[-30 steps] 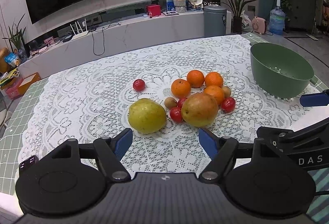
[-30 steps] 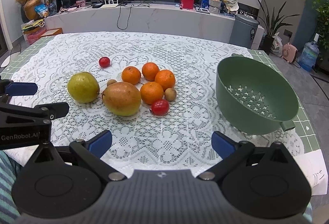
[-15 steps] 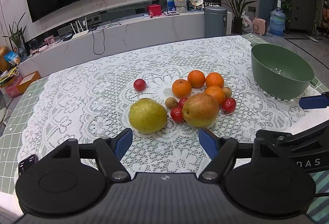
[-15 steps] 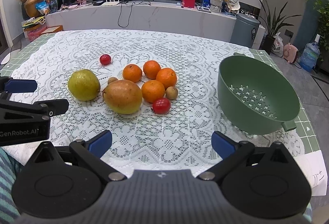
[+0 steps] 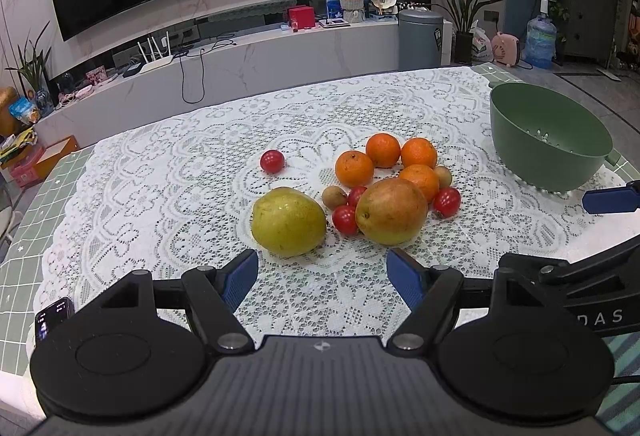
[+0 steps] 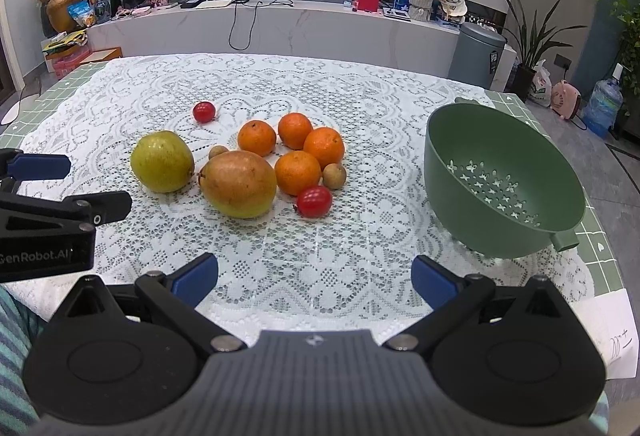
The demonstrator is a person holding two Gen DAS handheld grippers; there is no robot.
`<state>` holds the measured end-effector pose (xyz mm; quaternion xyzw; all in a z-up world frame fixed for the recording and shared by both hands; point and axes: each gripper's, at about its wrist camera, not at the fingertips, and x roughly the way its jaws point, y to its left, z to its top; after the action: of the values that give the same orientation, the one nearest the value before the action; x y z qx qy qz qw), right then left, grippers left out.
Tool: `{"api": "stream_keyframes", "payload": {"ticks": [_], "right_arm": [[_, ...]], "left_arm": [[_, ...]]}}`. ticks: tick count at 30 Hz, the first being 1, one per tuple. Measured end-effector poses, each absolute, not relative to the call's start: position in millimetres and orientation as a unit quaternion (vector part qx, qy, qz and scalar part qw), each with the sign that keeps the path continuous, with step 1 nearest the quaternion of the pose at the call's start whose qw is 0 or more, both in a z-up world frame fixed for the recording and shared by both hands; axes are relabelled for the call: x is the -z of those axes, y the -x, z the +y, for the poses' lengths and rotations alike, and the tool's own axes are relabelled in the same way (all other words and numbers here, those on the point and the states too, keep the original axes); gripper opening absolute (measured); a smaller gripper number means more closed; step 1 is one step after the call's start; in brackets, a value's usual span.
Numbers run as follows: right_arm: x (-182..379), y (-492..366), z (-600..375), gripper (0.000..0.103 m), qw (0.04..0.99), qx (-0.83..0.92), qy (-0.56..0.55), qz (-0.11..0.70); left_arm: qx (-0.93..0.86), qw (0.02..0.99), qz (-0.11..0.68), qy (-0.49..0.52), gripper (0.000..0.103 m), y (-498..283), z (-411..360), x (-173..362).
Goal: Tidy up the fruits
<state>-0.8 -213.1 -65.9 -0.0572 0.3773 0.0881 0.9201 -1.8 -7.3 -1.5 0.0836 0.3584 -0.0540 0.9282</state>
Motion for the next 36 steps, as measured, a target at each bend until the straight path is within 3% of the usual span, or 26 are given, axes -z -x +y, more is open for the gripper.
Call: {"api": "stream_keyframes", "payload": {"ticks": [18, 26, 36], "right_arm": [[68.2, 0.8, -213.4, 0.099, 0.92, -0.088, 0.054, 0.379], [64.9, 9.6, -215.4, 0.099, 0.942, -0.126, 0.035, 0.309], [71.8, -2.1, -202.8, 0.099, 0.945, -0.128, 0.053, 0.296]], "left_arm": [[0.054, 0.928, 0.359, -0.082, 0.087, 1.9, -4.6, 2.7], [0.055, 0.932, 0.35, -0.075, 0.08, 0.8, 2.0, 3.2], [0.053, 0.939, 0.332, -0.075, 0.079, -4.9, 5.9, -1.7]]}}
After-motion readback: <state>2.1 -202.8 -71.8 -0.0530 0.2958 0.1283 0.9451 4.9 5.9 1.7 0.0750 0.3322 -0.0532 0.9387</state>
